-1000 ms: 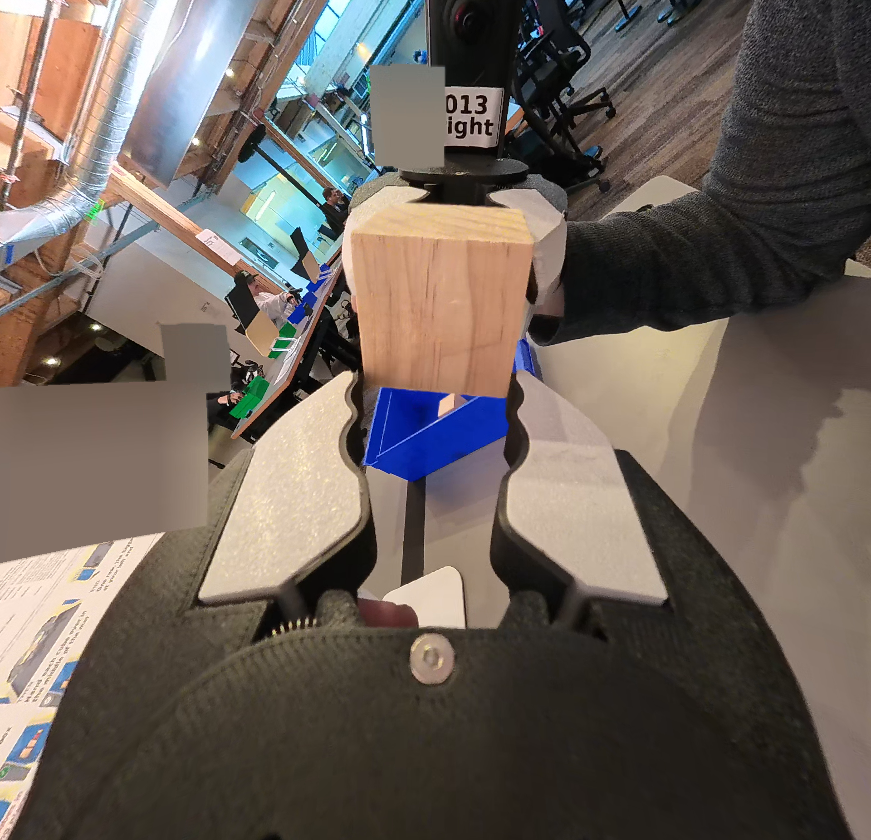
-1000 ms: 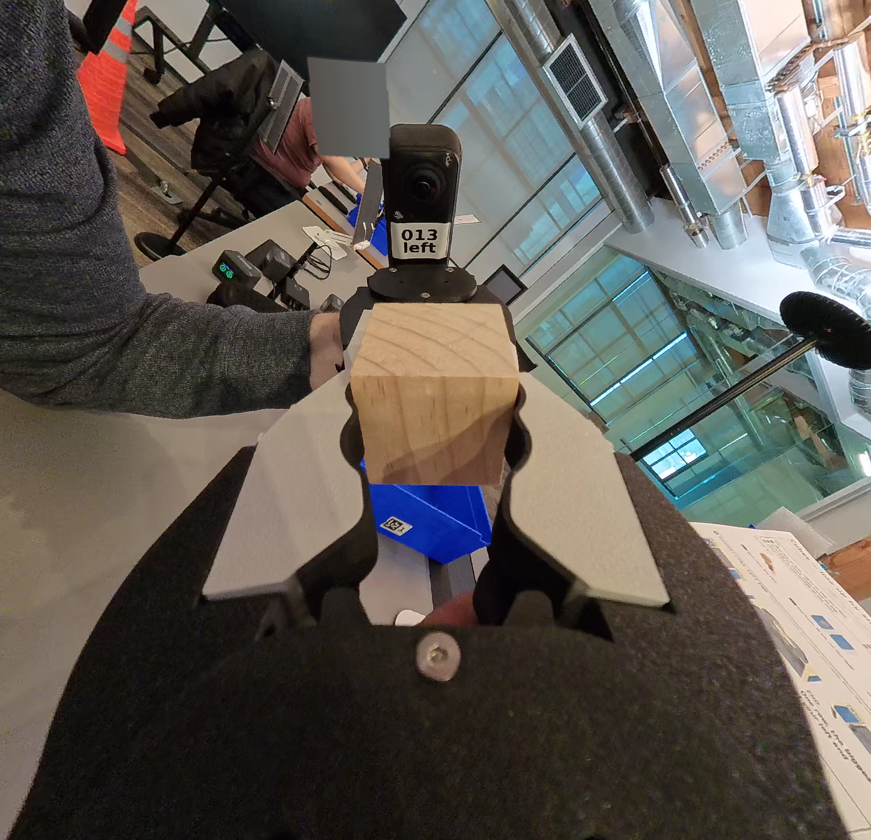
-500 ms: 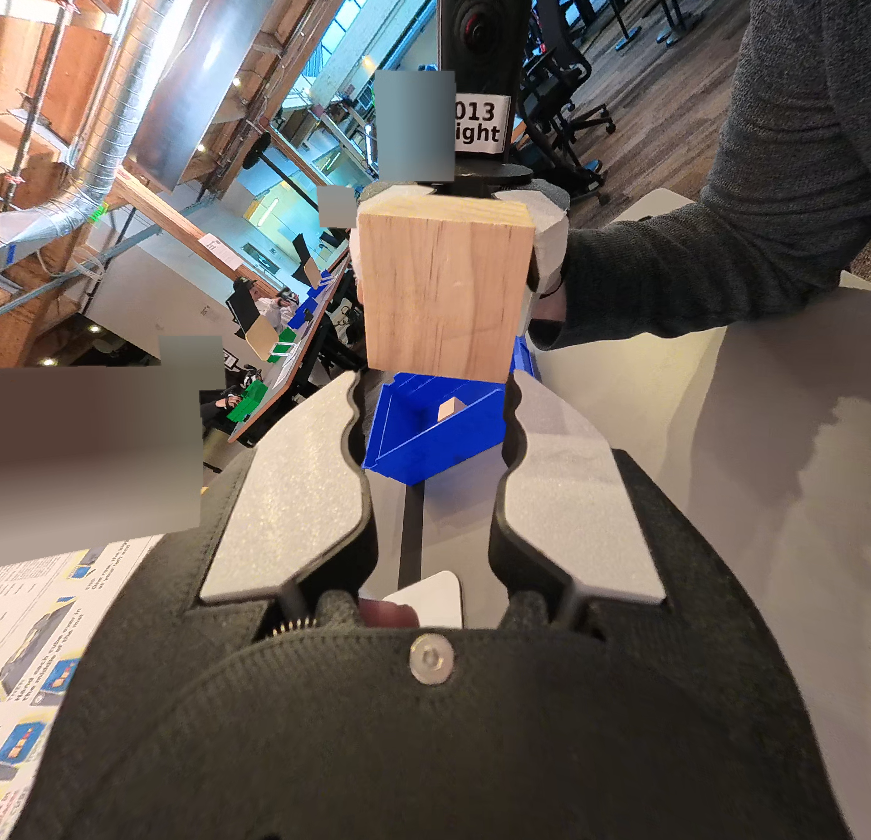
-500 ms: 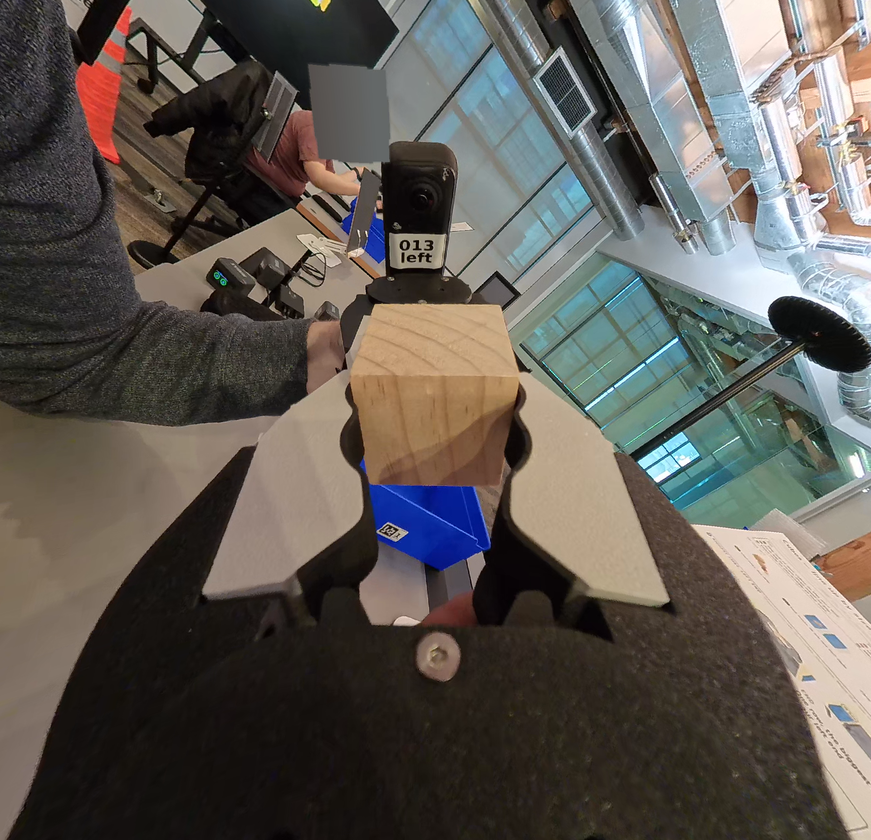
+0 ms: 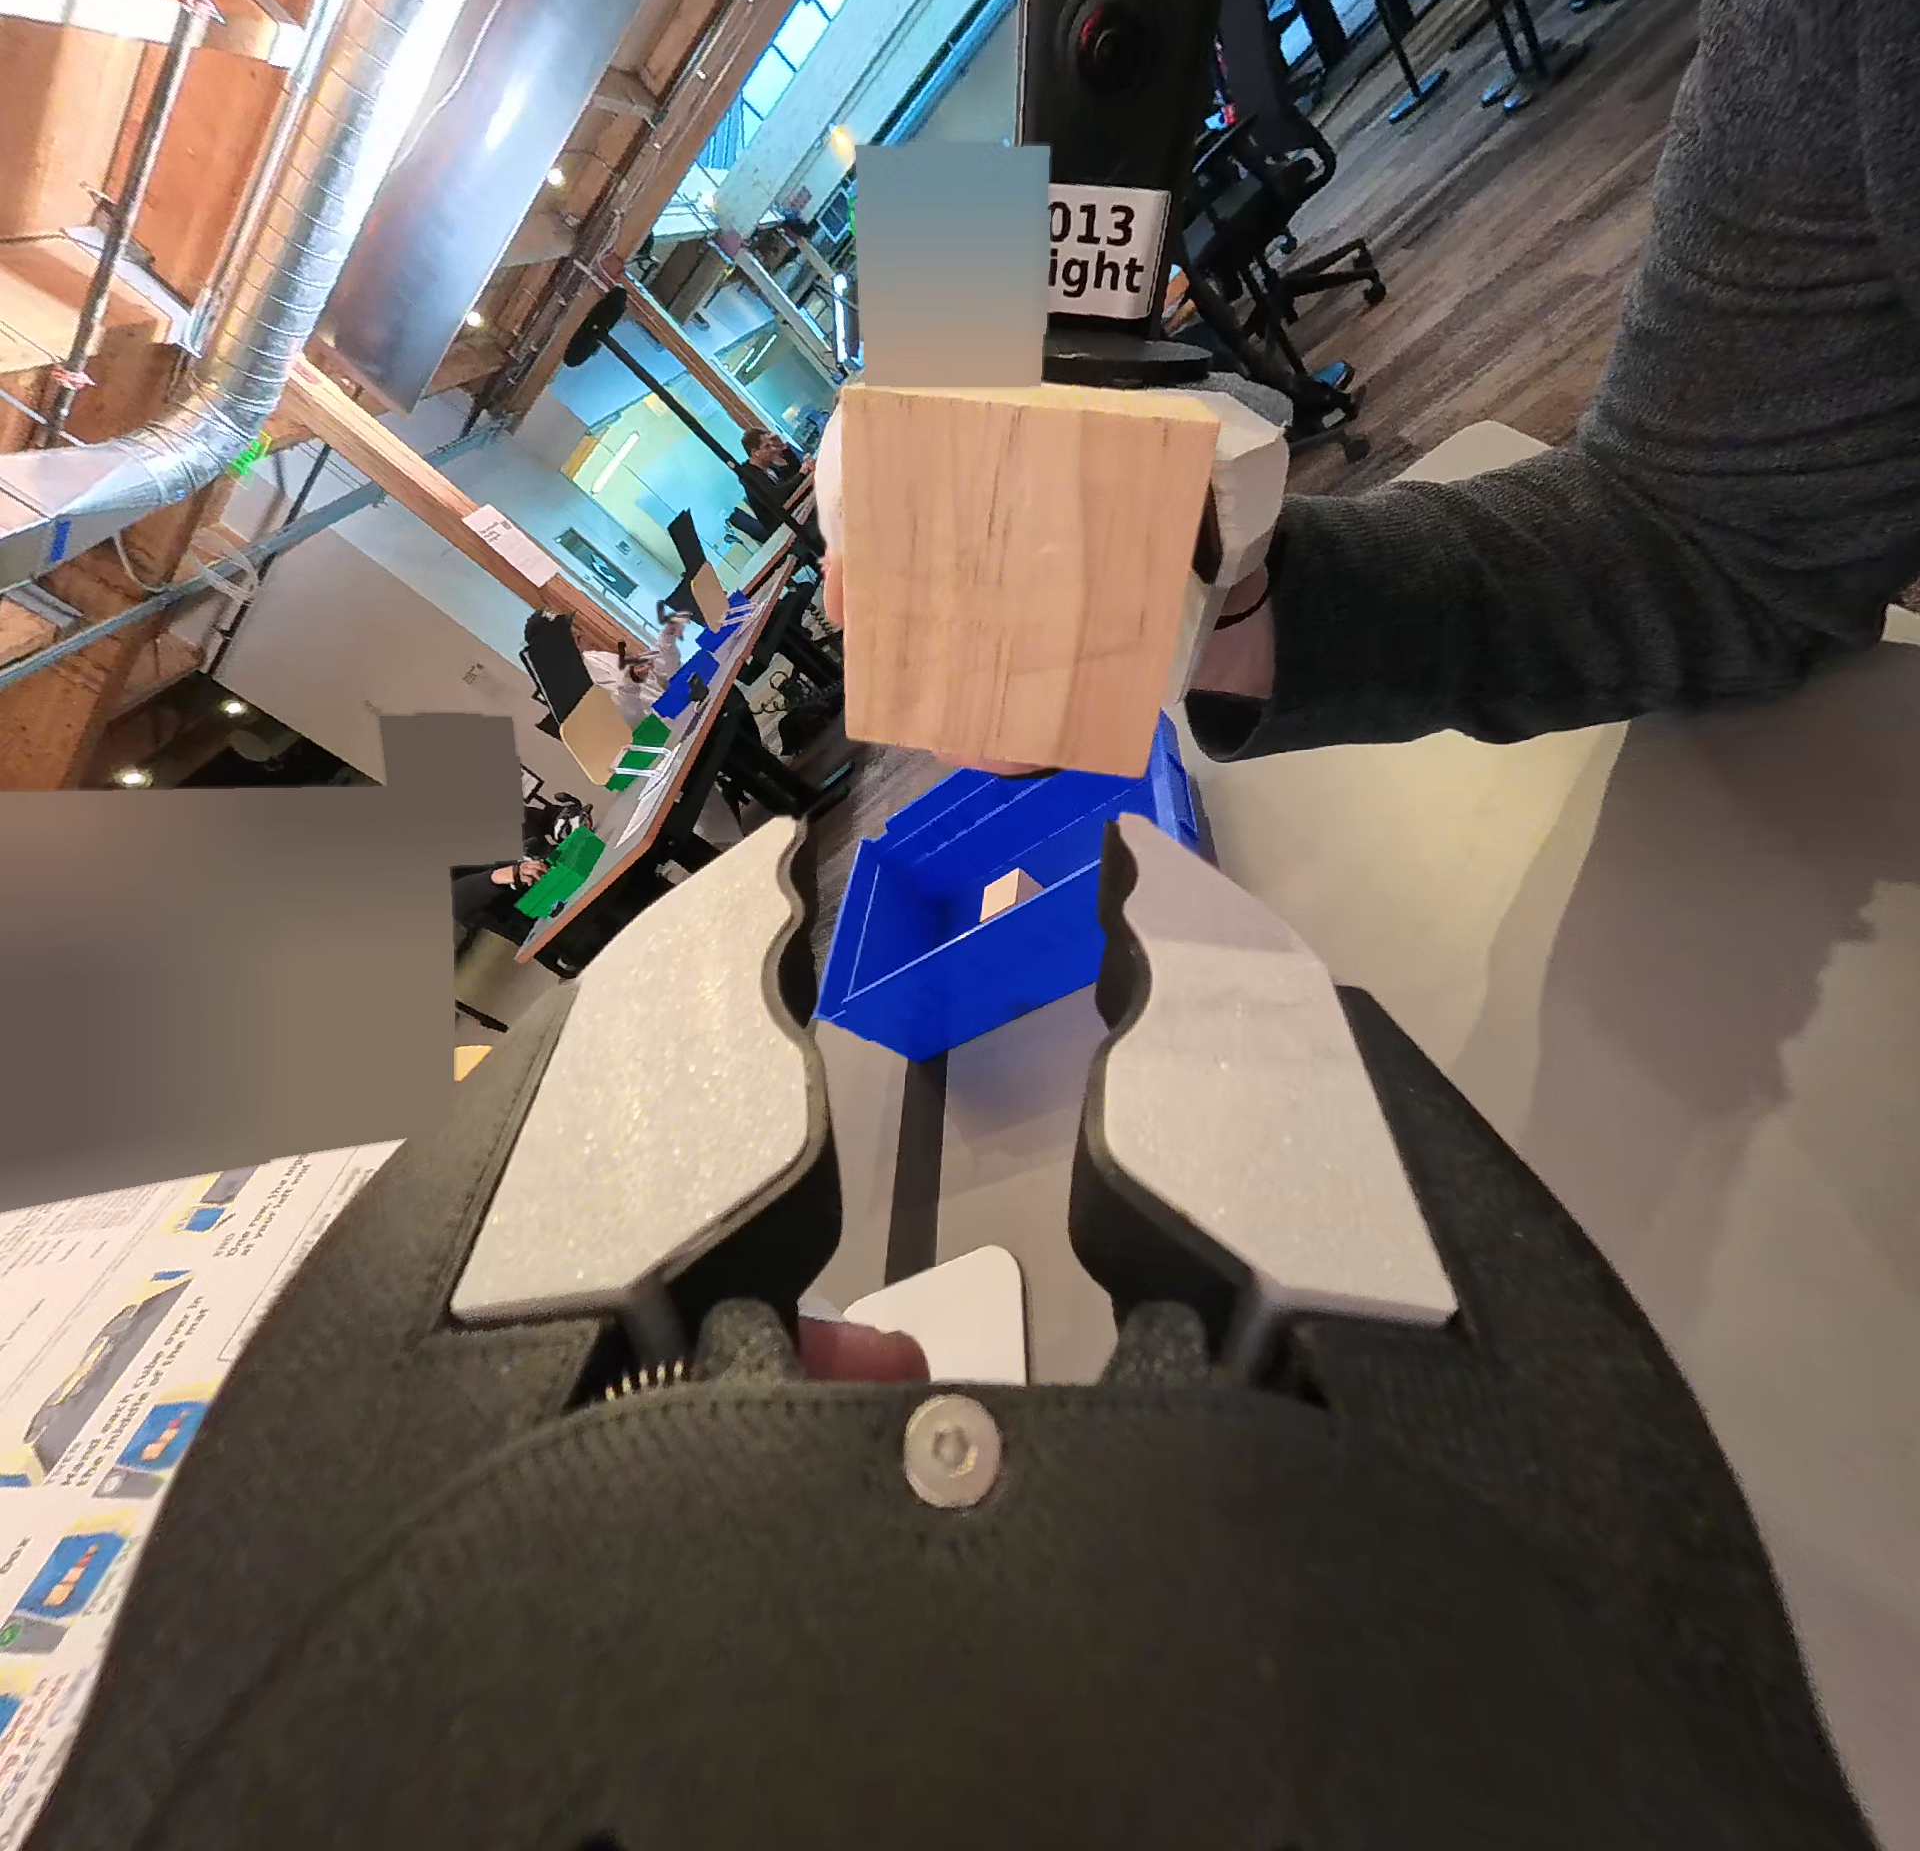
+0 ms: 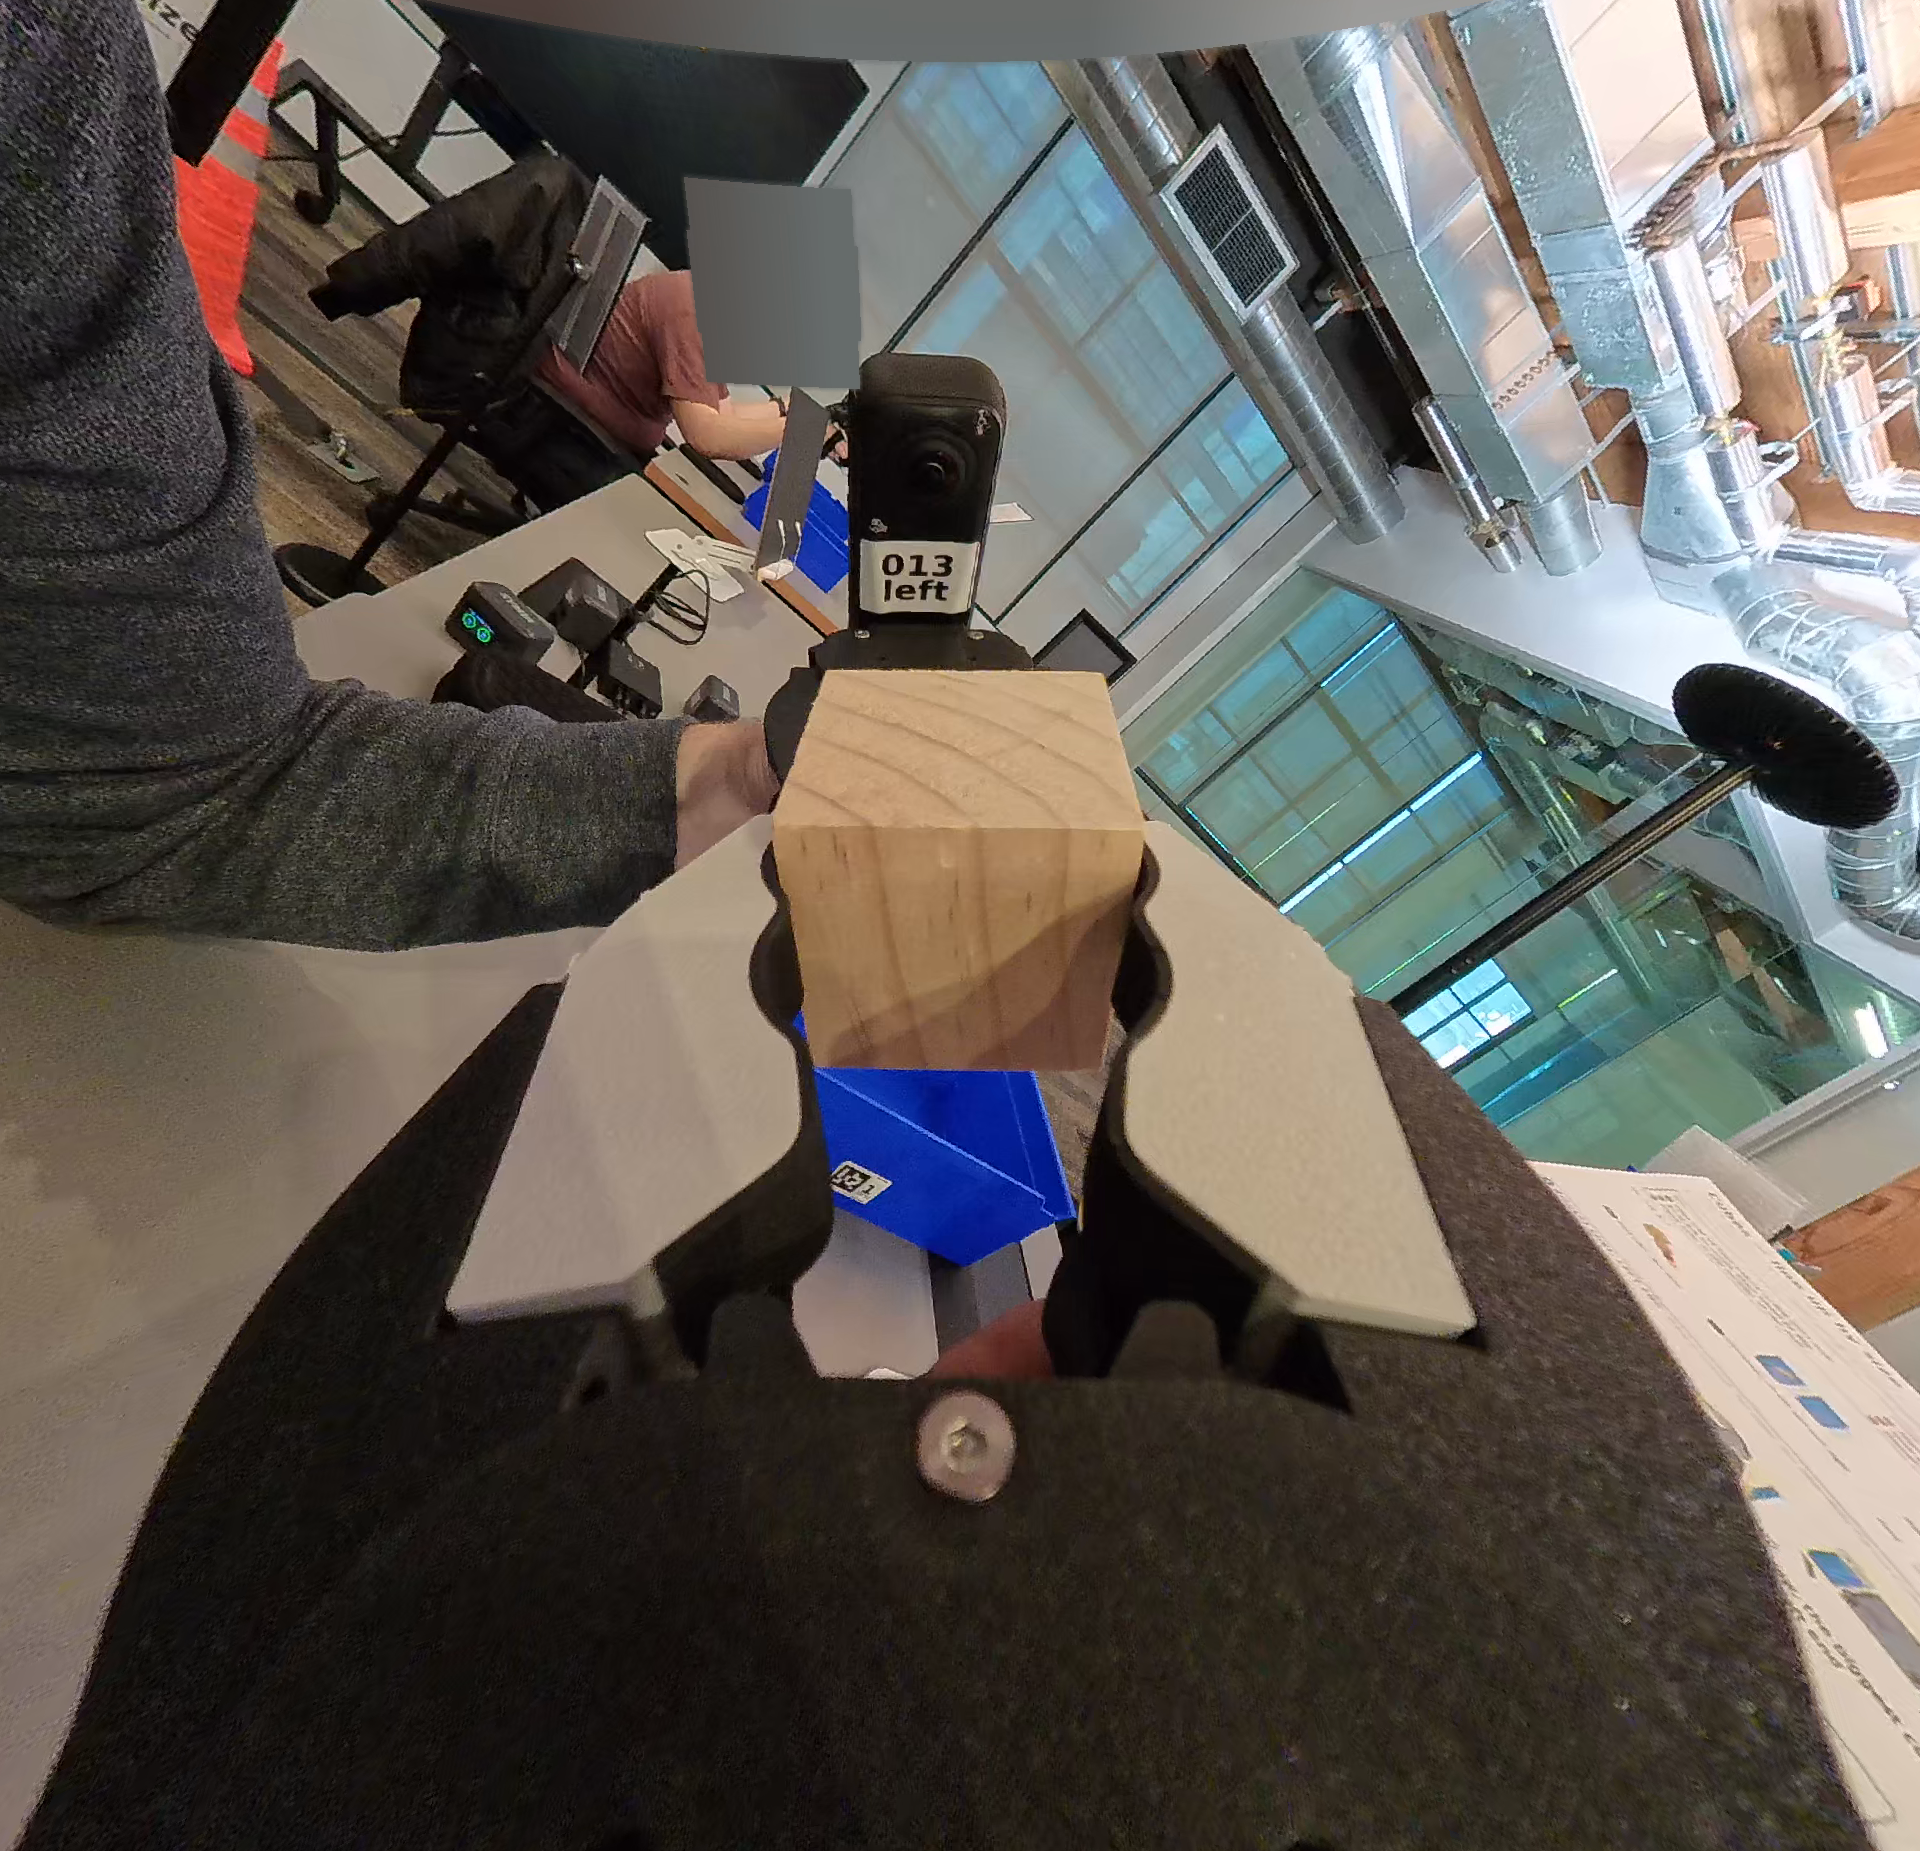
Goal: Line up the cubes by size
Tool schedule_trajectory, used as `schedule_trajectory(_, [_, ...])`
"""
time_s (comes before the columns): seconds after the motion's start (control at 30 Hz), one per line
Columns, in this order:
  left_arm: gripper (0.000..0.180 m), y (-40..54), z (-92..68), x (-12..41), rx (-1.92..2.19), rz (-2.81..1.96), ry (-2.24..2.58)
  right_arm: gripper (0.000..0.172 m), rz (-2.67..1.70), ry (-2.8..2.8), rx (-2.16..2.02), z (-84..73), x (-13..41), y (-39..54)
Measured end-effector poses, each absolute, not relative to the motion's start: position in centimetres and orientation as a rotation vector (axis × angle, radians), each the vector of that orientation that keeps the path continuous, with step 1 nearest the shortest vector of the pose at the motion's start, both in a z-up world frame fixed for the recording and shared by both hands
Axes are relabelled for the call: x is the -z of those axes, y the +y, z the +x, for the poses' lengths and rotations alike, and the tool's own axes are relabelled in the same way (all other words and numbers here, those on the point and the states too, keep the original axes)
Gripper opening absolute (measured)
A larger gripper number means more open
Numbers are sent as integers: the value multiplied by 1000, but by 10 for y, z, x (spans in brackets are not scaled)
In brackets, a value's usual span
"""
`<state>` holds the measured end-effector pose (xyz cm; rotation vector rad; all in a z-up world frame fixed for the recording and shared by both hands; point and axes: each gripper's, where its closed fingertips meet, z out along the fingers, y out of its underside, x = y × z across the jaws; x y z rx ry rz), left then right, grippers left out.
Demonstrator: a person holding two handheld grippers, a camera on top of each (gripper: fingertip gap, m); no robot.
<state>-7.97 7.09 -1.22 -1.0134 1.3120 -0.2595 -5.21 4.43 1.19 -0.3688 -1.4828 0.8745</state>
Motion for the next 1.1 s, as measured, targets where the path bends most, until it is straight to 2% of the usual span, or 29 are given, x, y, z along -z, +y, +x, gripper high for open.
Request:
schedule_trajectory(0.3, [39,77,-99,3,154,-1048,1251,58,-427,-1429,-781,-35,-22,69])
schedule_trajectory(0.53, [27,82,-119,-2,23,-1091,1210,58,-599,-1355,-510,11,-25,126])
schedule_trajectory(0.87, [23,82,-128,-7,-19,-1099,1186,58,-1048,-1525,100,123,36,256])
schedule_trajectory(1.1, [23,83,-128,-6,-28,-1107,1190,58,-1332,-1721,246,173,104,334])
